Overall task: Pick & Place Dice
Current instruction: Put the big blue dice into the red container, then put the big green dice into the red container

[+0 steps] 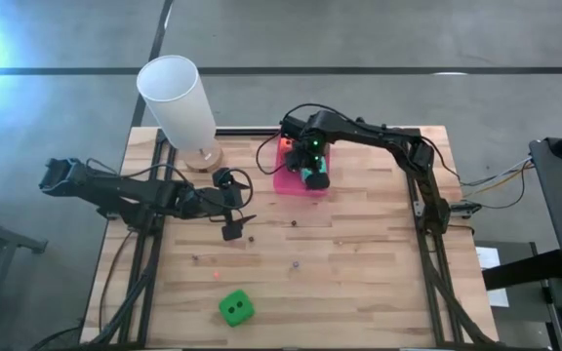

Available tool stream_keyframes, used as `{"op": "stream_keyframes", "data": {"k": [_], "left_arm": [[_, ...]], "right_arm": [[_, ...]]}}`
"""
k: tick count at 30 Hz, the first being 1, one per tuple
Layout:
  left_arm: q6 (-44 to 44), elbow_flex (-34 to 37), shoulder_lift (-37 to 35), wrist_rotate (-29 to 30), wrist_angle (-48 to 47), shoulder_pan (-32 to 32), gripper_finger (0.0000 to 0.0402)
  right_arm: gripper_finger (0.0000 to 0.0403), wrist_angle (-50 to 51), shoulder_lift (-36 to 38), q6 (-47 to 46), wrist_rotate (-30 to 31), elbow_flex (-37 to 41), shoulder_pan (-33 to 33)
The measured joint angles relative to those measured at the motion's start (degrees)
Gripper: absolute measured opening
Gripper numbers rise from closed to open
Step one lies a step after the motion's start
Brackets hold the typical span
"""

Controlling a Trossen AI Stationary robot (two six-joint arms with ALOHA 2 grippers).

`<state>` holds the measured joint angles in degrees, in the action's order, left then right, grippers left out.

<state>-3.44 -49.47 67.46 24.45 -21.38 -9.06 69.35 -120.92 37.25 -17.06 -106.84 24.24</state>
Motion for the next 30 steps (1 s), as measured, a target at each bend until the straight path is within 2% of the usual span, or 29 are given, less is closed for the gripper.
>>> {"op": "stream_keyframes", "data": {"k": [11, 18, 30], "left_arm": [[0.01, 0.0, 0.0, 0.0, 0.05, 0.0, 0.0392], [0.04, 0.0, 0.0, 0.0, 0.1, 0.0, 0.0391], [0.15, 0.0, 0.0, 0.0, 0.1, 0.0, 0.039]], "right_arm": [[0.04, -0.87, 0.01, -2.15, 1.19, 1.55, 2.91], [0.04, -0.74, 0.02, -4.32, 13.01, -0.29, 3.25], [0.04, 1.32, 1.7, -4.33, 12.74, -0.62, 2.28]]}}
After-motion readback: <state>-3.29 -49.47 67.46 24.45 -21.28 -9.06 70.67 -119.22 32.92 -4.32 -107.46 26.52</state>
